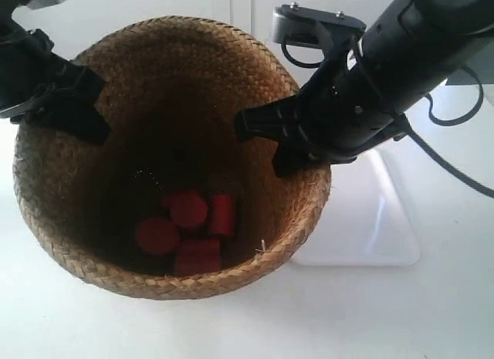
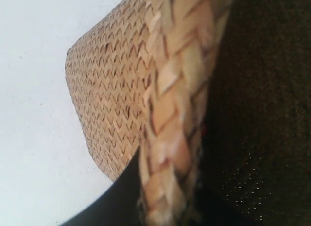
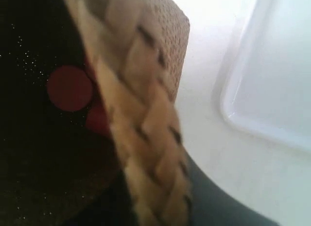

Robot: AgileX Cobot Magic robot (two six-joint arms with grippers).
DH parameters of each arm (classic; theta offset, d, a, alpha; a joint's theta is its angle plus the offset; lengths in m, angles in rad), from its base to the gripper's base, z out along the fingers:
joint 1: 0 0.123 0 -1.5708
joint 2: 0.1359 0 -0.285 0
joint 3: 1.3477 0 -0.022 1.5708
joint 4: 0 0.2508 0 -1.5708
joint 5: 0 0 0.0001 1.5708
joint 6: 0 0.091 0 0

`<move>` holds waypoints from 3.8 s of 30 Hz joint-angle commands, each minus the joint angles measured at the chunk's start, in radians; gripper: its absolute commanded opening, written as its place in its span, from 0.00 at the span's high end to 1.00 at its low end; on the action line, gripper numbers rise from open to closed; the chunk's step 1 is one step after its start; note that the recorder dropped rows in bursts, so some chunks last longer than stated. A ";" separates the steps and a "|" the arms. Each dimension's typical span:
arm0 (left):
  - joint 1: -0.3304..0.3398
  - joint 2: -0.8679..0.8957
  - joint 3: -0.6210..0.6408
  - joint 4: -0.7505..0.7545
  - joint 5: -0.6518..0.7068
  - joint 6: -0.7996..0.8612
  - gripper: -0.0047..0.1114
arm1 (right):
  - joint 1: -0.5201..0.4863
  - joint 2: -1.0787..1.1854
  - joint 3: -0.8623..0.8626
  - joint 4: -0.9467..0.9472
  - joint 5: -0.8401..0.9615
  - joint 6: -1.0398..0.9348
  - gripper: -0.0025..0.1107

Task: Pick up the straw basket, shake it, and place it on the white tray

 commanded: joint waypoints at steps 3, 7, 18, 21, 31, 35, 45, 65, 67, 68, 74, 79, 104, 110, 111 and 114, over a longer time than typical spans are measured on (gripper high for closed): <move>-0.008 -0.003 0.009 -0.057 -0.005 0.009 0.96 | 0.004 0.003 0.008 -0.006 -0.009 -0.012 0.98; -0.008 -0.022 -0.044 -0.111 0.082 0.014 0.96 | 0.004 -0.021 -0.041 0.060 0.054 -0.043 0.98; -0.008 -0.060 0.061 -0.121 0.011 0.070 0.96 | 0.007 -0.057 -0.004 -0.061 0.053 0.008 0.98; -0.008 -0.070 0.036 -0.108 0.002 0.058 0.96 | 0.007 -0.057 -0.002 -0.061 0.053 0.008 0.98; -0.008 -0.071 0.029 -0.104 0.006 0.056 0.96 | 0.007 -0.056 0.000 -0.057 0.001 0.017 0.98; -0.008 -0.073 0.029 -0.074 0.005 0.056 0.96 | 0.007 -0.056 0.000 -0.059 -0.036 0.016 0.98; -0.008 -0.060 0.029 -0.038 -0.116 0.058 0.96 | 0.007 -0.055 0.000 -0.066 -0.133 -0.025 0.98; -0.008 -0.034 0.080 -0.003 -0.097 0.060 0.96 | 0.011 -0.006 0.047 -0.061 -0.169 -0.059 0.98; -0.008 -0.032 0.080 0.004 -0.103 0.060 0.96 | 0.011 -0.001 0.047 -0.061 -0.169 -0.059 0.98; -0.008 -0.030 0.080 0.009 -0.110 0.060 0.96 | 0.011 0.000 0.047 -0.061 -0.171 -0.059 0.98; -0.015 -0.077 0.054 0.050 -0.014 0.048 0.96 | 0.023 -0.084 0.023 -0.117 -0.059 -0.034 0.98; -0.020 -0.079 0.049 -0.038 -0.026 0.109 0.96 | 0.023 -0.069 0.023 -0.045 -0.109 -0.082 0.98; 0.002 -0.096 -0.021 -0.141 0.083 0.137 0.96 | 0.052 -0.064 -0.069 0.027 -0.050 -0.116 0.98; -0.001 -0.127 -0.006 0.074 -0.026 0.000 0.96 | 0.084 -0.093 -0.042 -0.124 -0.094 -0.005 0.98; 0.006 -0.097 0.021 0.105 0.014 0.003 0.96 | 0.071 -0.059 -0.027 -0.117 -0.039 -0.016 0.98; 0.001 -0.071 0.056 0.001 0.003 0.068 0.96 | 0.088 -0.016 -0.022 -0.014 -0.052 -0.101 0.98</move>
